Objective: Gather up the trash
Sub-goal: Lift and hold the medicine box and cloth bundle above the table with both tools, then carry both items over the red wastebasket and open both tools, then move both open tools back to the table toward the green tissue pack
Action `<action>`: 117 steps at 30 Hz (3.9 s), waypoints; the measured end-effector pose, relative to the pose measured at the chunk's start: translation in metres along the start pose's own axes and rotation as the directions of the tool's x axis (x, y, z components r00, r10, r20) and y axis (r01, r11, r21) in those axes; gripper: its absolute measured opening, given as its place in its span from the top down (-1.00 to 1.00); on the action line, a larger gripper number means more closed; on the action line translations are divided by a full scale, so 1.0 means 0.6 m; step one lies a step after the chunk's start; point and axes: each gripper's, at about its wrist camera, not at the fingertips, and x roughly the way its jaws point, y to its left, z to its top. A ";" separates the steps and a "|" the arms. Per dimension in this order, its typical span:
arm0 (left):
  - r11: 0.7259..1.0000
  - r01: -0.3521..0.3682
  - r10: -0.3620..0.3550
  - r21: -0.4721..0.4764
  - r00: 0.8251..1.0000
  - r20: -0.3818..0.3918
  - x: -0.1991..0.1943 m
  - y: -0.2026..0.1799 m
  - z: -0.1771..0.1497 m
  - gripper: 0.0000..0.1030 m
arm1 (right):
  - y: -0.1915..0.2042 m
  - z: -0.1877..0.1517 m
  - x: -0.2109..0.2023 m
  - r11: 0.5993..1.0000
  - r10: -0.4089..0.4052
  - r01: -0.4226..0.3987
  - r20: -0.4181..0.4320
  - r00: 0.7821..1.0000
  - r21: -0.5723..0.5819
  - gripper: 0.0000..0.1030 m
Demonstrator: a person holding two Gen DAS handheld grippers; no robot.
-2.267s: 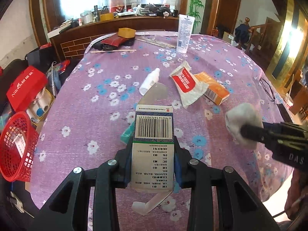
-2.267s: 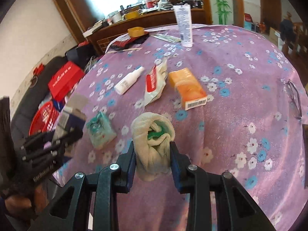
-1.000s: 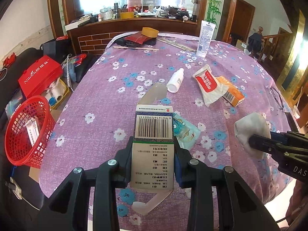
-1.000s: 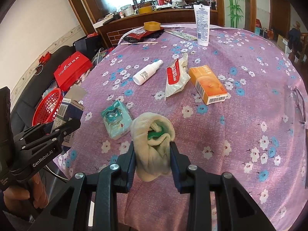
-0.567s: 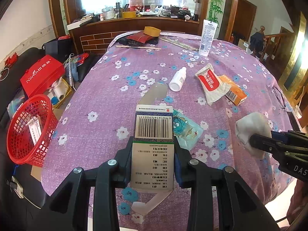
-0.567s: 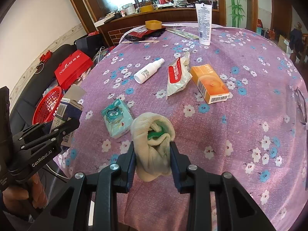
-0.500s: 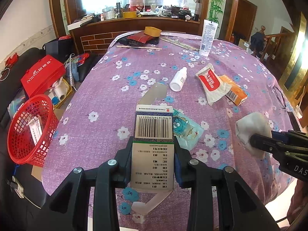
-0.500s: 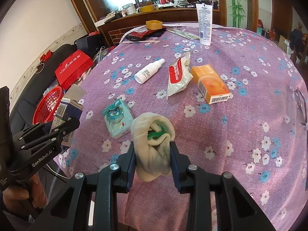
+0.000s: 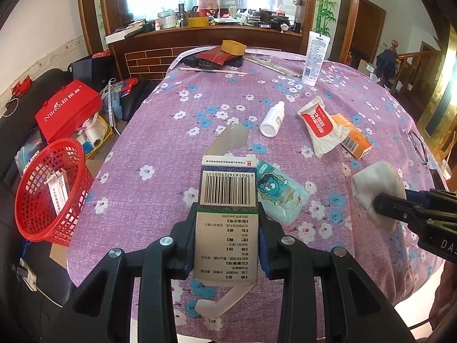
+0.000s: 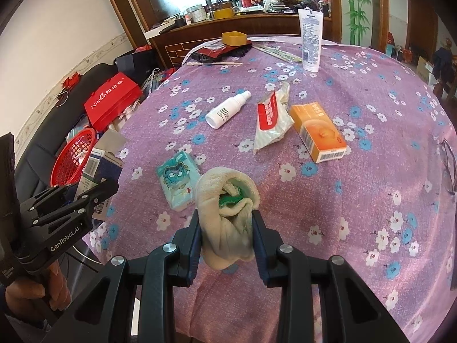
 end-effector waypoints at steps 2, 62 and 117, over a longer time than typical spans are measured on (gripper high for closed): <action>1.000 -0.001 0.001 -0.007 1.000 0.001 -0.001 0.005 0.000 0.35 | 0.006 0.003 0.001 1.000 0.003 -0.003 -0.001 1.000 -0.009 0.32; 0.969 -0.072 0.086 -0.235 0.995 0.048 -0.040 0.208 0.006 0.35 | 0.190 0.062 0.076 0.970 0.101 -0.119 -0.094 0.990 -0.214 0.31; 0.969 0.180 -0.204 -0.167 0.968 -0.143 0.033 0.098 -0.005 -0.37 | 0.072 0.023 0.021 0.991 0.055 -0.048 -0.058 0.997 0.121 -0.18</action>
